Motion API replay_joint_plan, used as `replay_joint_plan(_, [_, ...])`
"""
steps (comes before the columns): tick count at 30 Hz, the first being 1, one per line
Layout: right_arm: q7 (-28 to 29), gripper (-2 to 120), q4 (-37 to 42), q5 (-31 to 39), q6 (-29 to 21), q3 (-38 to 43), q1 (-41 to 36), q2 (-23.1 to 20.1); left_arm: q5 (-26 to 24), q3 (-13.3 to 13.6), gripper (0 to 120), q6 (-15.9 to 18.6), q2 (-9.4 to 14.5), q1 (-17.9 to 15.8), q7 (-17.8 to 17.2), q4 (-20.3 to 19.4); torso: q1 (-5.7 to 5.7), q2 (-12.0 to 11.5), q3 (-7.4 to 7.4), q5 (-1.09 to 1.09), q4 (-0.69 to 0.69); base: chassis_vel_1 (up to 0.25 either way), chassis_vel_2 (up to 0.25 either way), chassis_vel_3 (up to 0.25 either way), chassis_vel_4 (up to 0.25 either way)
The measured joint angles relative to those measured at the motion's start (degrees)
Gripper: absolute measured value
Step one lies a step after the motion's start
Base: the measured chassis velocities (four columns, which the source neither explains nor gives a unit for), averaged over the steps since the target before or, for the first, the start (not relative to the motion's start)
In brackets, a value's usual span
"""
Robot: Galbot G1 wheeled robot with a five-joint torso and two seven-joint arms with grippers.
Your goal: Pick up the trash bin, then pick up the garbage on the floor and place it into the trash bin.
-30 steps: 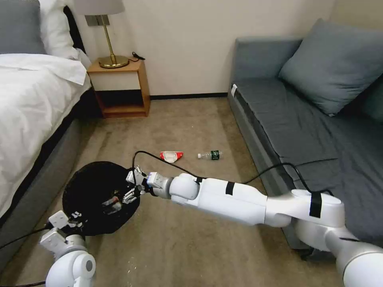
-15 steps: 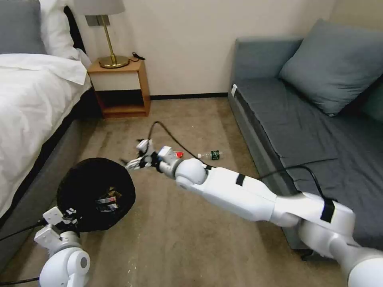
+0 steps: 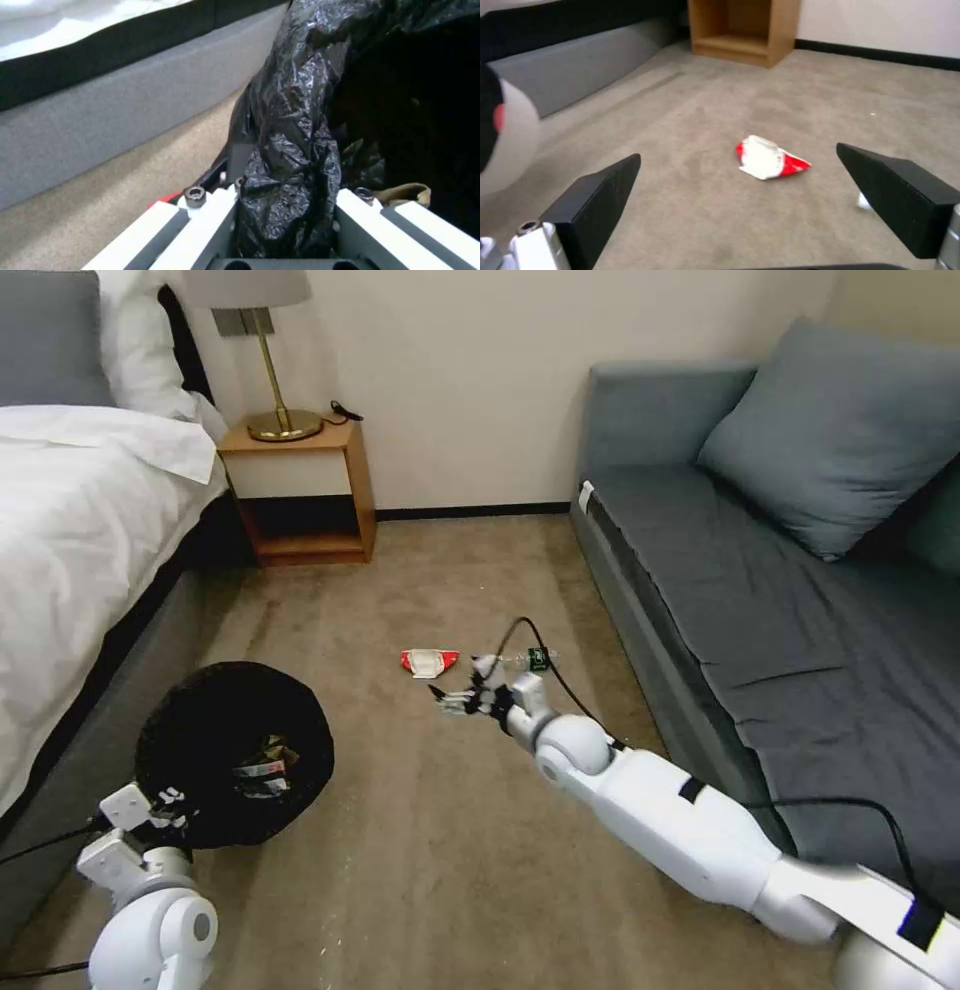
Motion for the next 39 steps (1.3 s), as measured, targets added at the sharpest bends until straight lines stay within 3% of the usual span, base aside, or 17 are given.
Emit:
replay_joint_plan(19, [-2.4, 100, -2.9, -4.0, 3.7, 4.0, -3.5, 1.5, 0.5, 0.2, 2, -1.0, 1.3, 0.9, 0.2, 0.3, 0.00, 0.0, 0.00, -0.01, 0.00, -0.010, 0.009, 0.010, -0.007])
replay_joint_plan(39, [-3.2, 100, -5.2, -4.9, 4.8, 3.3, -2.1, 3.1, 0.5, 0.2, 2, -1.6, 1.5, 0.5, 0.2, 1.5, 0.00, 0.0, 0.00, -0.01, 0.01, -0.092, 0.098, 0.093, -0.101])
